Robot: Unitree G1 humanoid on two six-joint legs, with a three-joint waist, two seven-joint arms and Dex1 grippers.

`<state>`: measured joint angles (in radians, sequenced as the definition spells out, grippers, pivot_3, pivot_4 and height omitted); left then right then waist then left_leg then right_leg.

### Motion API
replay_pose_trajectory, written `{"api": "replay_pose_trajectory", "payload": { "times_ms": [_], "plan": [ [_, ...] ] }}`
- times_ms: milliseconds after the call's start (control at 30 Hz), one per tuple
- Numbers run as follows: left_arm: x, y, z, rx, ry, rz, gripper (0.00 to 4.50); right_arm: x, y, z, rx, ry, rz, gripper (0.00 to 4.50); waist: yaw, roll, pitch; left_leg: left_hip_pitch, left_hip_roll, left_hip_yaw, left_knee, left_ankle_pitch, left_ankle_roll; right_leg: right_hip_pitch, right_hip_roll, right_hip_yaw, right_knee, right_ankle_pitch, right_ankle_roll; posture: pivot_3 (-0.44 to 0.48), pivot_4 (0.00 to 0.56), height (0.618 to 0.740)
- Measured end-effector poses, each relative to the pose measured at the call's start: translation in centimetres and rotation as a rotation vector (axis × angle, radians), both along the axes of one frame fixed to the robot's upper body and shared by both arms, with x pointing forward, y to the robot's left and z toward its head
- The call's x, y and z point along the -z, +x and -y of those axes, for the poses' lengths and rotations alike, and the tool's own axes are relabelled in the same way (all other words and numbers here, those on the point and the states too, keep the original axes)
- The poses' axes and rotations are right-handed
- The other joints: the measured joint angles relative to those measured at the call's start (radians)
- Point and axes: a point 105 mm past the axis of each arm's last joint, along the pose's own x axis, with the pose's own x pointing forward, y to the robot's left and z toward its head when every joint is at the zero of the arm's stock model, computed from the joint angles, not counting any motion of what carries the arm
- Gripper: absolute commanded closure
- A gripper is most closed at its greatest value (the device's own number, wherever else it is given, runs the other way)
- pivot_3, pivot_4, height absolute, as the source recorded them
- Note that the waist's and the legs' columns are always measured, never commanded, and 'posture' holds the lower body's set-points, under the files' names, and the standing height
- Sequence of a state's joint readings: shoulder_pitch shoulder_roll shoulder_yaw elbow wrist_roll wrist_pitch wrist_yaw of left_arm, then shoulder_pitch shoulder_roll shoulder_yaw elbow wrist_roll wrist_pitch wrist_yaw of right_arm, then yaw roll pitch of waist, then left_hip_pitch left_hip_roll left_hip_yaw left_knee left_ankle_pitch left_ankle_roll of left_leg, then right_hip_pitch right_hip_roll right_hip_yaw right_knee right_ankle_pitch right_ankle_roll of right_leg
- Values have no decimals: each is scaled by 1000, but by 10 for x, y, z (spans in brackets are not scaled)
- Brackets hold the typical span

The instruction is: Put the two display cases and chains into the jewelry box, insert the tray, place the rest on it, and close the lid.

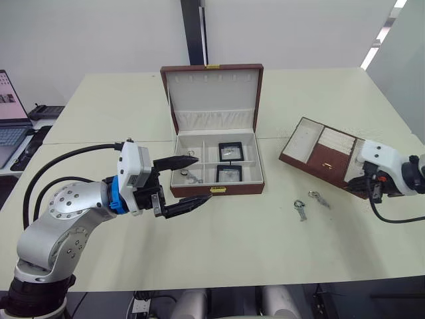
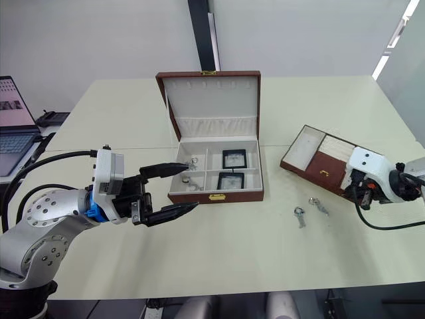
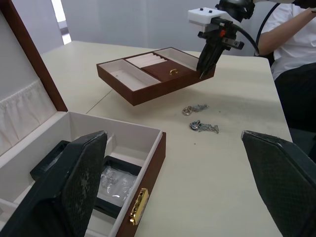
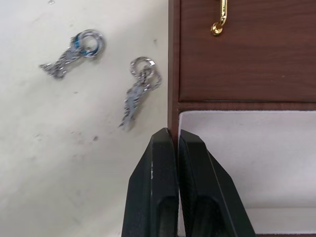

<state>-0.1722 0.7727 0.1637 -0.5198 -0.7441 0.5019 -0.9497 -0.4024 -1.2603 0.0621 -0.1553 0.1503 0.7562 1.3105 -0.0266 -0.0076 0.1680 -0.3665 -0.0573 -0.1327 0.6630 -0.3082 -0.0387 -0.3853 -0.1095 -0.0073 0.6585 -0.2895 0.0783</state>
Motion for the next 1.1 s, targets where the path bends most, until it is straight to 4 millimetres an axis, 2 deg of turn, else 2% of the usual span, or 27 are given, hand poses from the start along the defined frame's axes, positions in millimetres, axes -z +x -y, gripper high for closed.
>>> {"api": "replay_pose_trajectory", "payload": {
  "times_ms": [167,267,433,567,733,967,1100],
  "plan": [
    [3,8,-18,-73,44,-7,0,-14,-16,-19,-133,-19,-19,4469,-4,2,1,0,1,0,0,0,0,0,1,0,0,0,0,0,150,740],
    [12,8,-30,-114,69,-29,0,-22,-22,-37,-228,-6,-10,4469,-3,2,1,0,1,0,0,0,0,0,0,0,0,0,0,0,150,740],
    [22,6,-43,-165,82,-50,0,-38,-25,-69,-363,26,32,4469,-3,1,2,0,1,0,-1,0,0,0,0,0,0,0,0,0,150,740],
    [28,4,-54,-199,95,-55,0,-42,-23,-103,-470,85,27,4469,-5,1,2,0,1,0,-1,0,0,-1,1,0,0,0,0,0,150,740],
    [32,5,-63,-225,100,-63,0,-42,-11,-135,-548,97,20,4469,-3,1,2,-1,1,-1,0,0,0,-2,0,0,0,0,0,0,150,740],
    [35,5,-74,-256,105,-59,0,-34,15,-154,-544,79,14,4469,-2,0,3,-1,1,-1,0,0,0,-3,0,0,0,0,0,0,150,740],
    [36,4,-80,-269,107,-53,0,-21,30,-166,-548,57,-2,4469,-5,0,3,-1,1,-1,-1,0,0,-4,0,0,1,0,0,0,150,740]
  ]
}}
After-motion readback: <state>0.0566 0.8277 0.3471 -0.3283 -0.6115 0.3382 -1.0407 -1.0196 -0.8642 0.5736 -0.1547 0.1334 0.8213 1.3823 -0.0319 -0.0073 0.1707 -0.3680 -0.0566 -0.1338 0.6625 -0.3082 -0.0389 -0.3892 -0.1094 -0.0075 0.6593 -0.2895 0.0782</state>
